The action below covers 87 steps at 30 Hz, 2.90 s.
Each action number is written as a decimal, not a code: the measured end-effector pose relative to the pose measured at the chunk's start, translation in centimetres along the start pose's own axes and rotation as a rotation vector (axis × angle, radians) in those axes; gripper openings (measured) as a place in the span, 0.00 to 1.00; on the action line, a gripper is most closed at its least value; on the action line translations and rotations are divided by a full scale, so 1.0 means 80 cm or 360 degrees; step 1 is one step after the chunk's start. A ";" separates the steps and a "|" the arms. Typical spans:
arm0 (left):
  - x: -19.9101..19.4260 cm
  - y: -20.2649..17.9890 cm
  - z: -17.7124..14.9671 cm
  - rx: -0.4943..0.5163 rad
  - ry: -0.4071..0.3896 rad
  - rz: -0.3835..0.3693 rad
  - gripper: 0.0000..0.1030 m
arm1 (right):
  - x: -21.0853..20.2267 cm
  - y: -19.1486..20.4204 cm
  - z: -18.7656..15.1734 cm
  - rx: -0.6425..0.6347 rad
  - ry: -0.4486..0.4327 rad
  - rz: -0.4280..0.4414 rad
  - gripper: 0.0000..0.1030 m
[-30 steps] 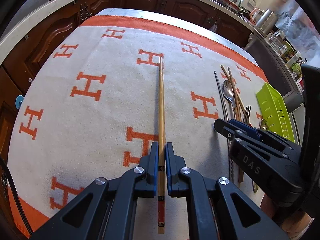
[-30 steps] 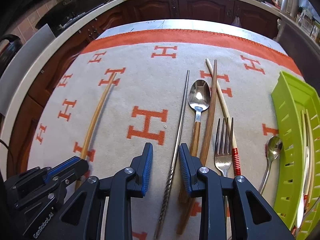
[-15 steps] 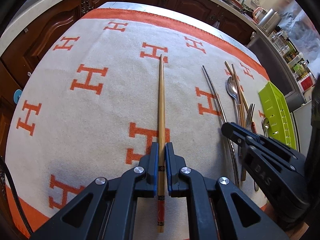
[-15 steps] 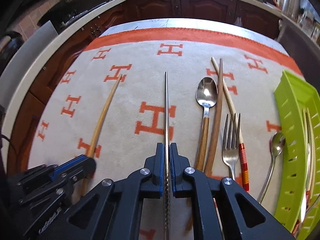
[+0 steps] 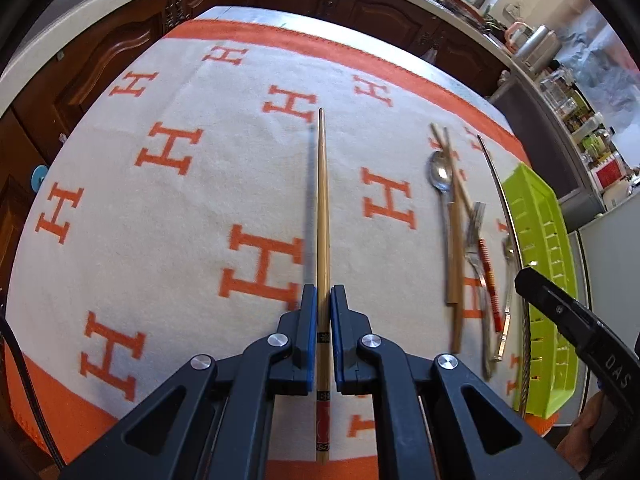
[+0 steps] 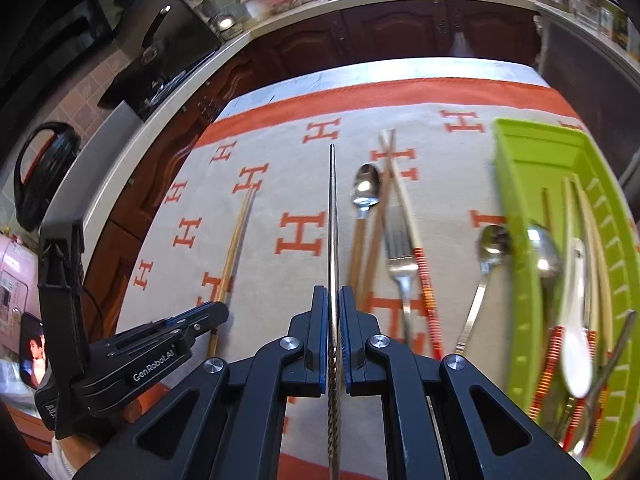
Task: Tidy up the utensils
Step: 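Carry the wooden and metal chopsticks into the green tray with both tools, then open both tools to release the chopsticks in the green tray, then withdraw both open tools back over the remaining utensils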
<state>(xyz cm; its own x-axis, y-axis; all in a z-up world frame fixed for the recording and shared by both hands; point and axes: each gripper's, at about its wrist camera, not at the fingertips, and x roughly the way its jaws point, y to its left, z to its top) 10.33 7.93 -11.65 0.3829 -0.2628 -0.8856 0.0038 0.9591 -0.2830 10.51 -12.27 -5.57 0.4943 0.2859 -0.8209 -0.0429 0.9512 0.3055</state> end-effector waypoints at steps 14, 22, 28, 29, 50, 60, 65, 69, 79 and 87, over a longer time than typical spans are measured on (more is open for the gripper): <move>-0.035 -0.115 -0.003 0.0238 -0.0024 -0.0169 0.04 | -0.083 -0.145 0.001 0.0081 -0.0109 -0.0299 0.05; -0.027 -0.209 0.006 0.0412 0.0044 -0.0306 0.04 | -0.075 -0.201 -0.007 0.0185 -0.0054 -0.0334 0.06; -0.005 -0.268 0.011 0.0466 0.0114 -0.0389 0.04 | -0.078 -0.235 -0.007 0.0384 -0.0135 -0.0278 0.25; 0.001 -0.275 0.011 0.0463 0.0130 -0.0397 0.04 | -0.084 -0.240 -0.007 0.0416 -0.0168 -0.0284 0.25; -0.030 -0.214 -0.021 0.0538 0.0015 -0.0123 0.39 | -0.093 -0.228 -0.020 0.0485 -0.0266 -0.0285 0.26; -0.054 -0.136 -0.020 0.0389 -0.0084 0.0012 0.43 | -0.095 -0.146 -0.032 0.0262 -0.0239 -0.0281 0.26; -0.060 -0.120 -0.026 0.0383 -0.0105 0.0033 0.45 | -0.088 -0.107 -0.040 0.0178 -0.0204 -0.0272 0.26; -0.063 -0.110 -0.029 0.0368 -0.0114 0.0027 0.45 | -0.083 -0.079 -0.046 0.0115 -0.0177 -0.0269 0.26; -0.066 -0.086 -0.034 0.0336 -0.0122 0.0028 0.49 | -0.068 -0.034 -0.050 0.0001 -0.0113 -0.0253 0.26; -0.066 -0.064 -0.036 0.0291 -0.0124 0.0035 0.49 | -0.052 -0.003 -0.051 -0.0085 -0.0074 -0.0247 0.26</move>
<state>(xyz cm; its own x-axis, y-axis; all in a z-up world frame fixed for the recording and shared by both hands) 5.67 4.14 -6.60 0.4550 -0.2397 -0.8576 0.1599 0.9694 -0.1861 4.90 -13.19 -4.16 0.5384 0.1304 -0.8326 -0.0083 0.9887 0.1495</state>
